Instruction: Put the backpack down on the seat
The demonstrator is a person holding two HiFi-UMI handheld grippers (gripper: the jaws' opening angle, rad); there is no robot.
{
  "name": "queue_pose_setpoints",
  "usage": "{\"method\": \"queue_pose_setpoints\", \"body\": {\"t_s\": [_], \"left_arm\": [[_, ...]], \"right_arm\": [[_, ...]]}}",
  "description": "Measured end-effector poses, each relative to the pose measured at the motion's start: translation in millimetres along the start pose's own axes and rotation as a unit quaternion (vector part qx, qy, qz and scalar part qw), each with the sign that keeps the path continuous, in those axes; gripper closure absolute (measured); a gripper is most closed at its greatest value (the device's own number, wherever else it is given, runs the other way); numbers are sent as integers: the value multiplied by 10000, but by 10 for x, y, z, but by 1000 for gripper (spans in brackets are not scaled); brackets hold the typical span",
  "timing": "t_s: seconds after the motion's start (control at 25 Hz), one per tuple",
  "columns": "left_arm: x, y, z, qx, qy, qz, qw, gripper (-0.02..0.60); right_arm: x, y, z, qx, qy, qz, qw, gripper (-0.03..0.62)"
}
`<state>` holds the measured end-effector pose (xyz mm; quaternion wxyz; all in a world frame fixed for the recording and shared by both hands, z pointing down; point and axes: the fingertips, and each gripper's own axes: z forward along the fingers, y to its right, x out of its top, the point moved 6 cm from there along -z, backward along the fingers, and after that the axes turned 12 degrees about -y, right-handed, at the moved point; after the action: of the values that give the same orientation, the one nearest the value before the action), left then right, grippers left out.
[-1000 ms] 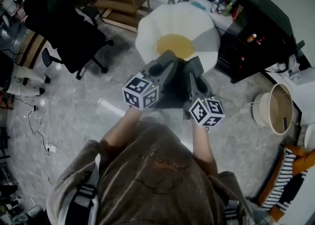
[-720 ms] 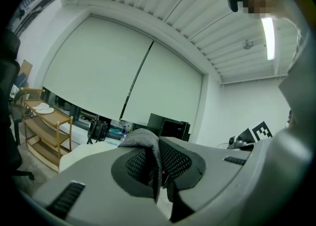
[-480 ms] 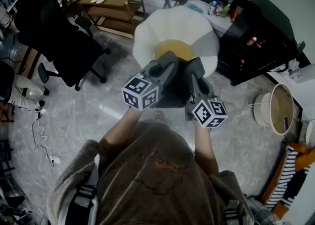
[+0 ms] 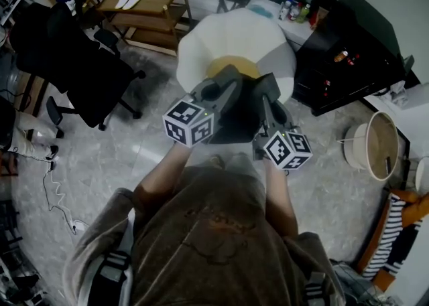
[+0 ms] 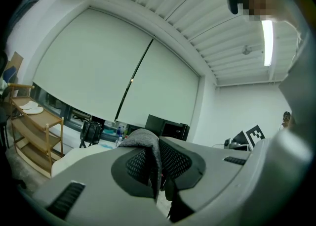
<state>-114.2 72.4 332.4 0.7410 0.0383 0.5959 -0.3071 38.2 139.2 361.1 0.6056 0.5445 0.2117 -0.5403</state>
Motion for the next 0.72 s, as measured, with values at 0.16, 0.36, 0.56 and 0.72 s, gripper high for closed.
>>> {"method": "queue_pose_setpoints", "body": {"t_s": [0.16,0.36,0.56,0.72], "left_arm": [[46,-84,98,-16,4,-49,10000,548],[111,-214,302,18,26,-96,9999,548],[154,-335,520,23,-3,-82,10000,548],[214,-451,704,51,-28,-86,9999,548]], "right_arm": [[59,48,97,-4,-17,23,10000,566],[146,184,261,36,-47,42,10000,566],[219,351,428,91,-74,78,9999,566],[292,478,588,139,-125,89,9998,566]]}}
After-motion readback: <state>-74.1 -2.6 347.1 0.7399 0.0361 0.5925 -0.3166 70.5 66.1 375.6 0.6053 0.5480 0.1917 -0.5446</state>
